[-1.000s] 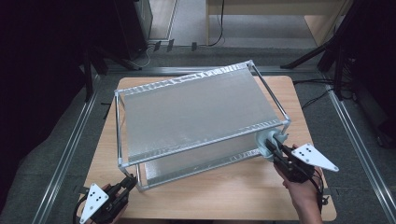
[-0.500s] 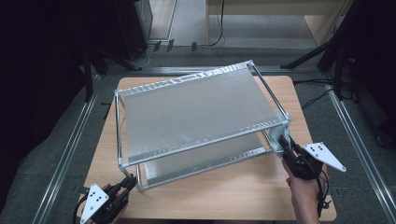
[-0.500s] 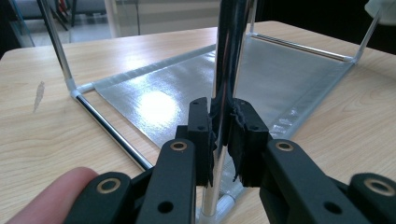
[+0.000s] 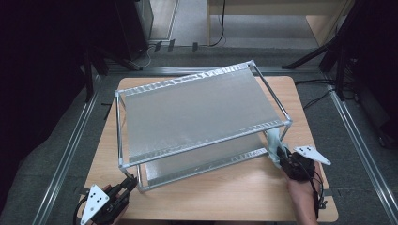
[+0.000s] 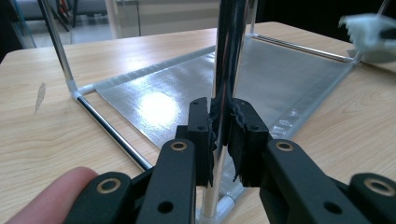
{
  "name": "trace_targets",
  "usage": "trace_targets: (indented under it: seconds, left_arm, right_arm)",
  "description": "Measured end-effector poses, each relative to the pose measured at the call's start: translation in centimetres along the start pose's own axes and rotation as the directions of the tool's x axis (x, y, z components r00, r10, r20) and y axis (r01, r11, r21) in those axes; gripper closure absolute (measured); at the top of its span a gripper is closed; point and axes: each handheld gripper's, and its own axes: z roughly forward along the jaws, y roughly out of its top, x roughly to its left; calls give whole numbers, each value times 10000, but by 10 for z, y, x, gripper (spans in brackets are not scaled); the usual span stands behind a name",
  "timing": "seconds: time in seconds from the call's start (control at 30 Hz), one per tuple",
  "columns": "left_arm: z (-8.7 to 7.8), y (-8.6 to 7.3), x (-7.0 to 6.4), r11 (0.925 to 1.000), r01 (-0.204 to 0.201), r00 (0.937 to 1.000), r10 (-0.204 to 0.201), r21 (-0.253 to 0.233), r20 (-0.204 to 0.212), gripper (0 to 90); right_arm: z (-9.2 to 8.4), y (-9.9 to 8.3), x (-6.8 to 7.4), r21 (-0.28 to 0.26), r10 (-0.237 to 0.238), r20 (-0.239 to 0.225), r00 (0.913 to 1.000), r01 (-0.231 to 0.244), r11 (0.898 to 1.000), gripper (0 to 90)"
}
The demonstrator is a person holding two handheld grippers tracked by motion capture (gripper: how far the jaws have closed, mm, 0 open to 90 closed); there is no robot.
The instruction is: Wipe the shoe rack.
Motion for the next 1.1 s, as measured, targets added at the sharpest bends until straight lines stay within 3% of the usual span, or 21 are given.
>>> trace_targets:
  seconds: [0.03, 0.07, 0.13, 0.23, 0.3, 0.33, 0.43, 0.5, 0.57, 0.6, 0.73, 0.97, 1.1]
  left_arm:
    - [0, 0, 0, 10000, 12, 10000, -12, 1, -6, 798]
    - [0, 0, 0, 10000, 12, 10000, -12, 7, -23, 797]
    - [1, 0, -1, 10000, 58, 10000, -58, -3, -45, 798]
    - [2, 0, -1, 9999, 109, 9999, -110, -20, -109, 797]
    - [2, 0, -2, 10000, 96, 9999, -96, -6, -133, 798]
    - [2, 1, -2, 9999, 110, 9999, -110, -1, -127, 798]
    - [2, 0, -3, 9999, 102, 9999, -102, 2, -68, 801]
    - [3, 0, -4, 9999, 104, 9999, -104, -18, -38, 803]
    - [3, 0, -4, 10000, 91, 9999, -92, -14, -71, 805]
    - [3, 0, -5, 9999, 132, 9999, -133, -27, -95, 807]
    - [3, 0, -6, 9997, 230, 9997, -230, -32, -108, 808]
    - [7, 1, -16, 9998, 209, 9994, -211, 78, 282, 808]
    - [10, 2, -26, 9999, 5, 9982, -12, 121, 604, 809]
  right_arm:
    - [-6, 4, 3, -373, 22, 33, 10000, -21, 9993, 785]
    - [-22, 15, 12, -1409, -300, 198, 9994, 325, 9895, 786]
    - [-27, 19, 21, -1780, -843, 304, 9960, 884, 9801, 785]
    - [-10, 13, 33, -1057, -1497, 15, 9887, 1490, 9832, 784]
    - [1, 7, 35, -791, -1605, 75, 9870, 1606, 9838, 784]
    - [21, -2, 34, -219, -1708, 295, 9849, 1715, 9849, 784]
    - [35, -6, 32, 80, -1903, 635, 9797, 1901, 9817, 785]
    - [40, -9, 33, 500, -2023, 378, 9786, 2004, 9784, 785]
    - [43, -11, 34, 775, -2078, 110, 9781, 2064, 9754, 783]
    - [45, -15, 39, 820, -2267, 128, 9739, 2249, 9709, 785]
    - [43, -16, 44, 955, -2197, -218, 9753, 2207, 9706, 786]
    - [40, -23, 56, 1184, -2303, -874, 9692, 2396, 9636, 784]
    - [39, -28, 64, 1246, -2242, -1166, 9675, 2382, 9632, 784]
